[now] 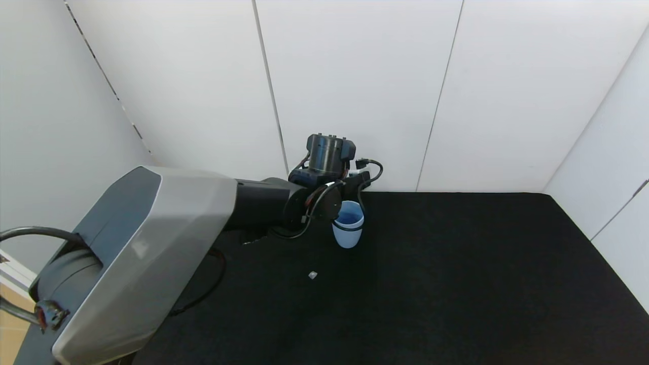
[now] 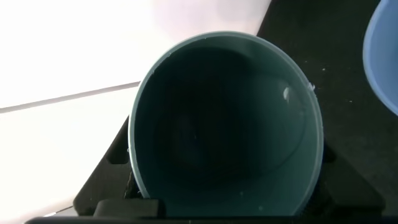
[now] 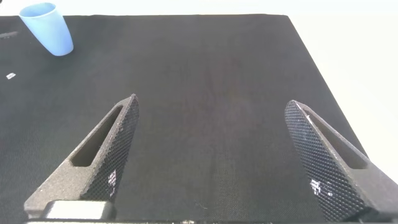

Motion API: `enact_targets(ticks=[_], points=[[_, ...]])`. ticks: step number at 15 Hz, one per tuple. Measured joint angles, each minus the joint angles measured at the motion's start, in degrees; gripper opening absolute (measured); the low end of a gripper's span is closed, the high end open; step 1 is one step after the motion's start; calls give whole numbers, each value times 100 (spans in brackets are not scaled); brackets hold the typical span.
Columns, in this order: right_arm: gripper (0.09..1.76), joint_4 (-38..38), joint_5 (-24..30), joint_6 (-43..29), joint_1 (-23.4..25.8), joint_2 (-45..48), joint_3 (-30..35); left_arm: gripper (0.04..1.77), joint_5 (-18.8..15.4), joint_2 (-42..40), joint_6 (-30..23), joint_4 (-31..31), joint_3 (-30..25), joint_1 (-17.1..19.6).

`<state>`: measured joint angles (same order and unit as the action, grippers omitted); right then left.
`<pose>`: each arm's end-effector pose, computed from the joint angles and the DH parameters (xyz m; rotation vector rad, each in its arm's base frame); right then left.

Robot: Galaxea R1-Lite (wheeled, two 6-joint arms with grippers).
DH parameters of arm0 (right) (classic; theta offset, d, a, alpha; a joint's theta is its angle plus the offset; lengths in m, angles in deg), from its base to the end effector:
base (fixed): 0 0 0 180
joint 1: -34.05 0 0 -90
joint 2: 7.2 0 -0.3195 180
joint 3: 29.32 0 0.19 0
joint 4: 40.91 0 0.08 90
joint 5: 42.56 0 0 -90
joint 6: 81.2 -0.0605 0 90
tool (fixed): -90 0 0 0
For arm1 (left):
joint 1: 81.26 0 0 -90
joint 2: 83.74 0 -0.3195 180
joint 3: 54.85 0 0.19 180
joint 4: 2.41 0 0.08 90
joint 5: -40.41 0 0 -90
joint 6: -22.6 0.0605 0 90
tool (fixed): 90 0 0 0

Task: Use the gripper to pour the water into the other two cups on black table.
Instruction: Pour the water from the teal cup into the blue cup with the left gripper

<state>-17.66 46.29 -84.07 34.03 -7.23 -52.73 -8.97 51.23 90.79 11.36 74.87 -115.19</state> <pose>-0.0046 -0.0012 0.0759 0.0501 -0.0028 -0.0197 0.4651 -0.2654 0.1676 1.3824 0.3073 -0.0567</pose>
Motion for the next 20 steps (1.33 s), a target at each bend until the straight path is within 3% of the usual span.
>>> enact_targets(ticks=[20], points=[[171,0,0,-2,0,0,0,120,568,140,1635,-22,446,-236]])
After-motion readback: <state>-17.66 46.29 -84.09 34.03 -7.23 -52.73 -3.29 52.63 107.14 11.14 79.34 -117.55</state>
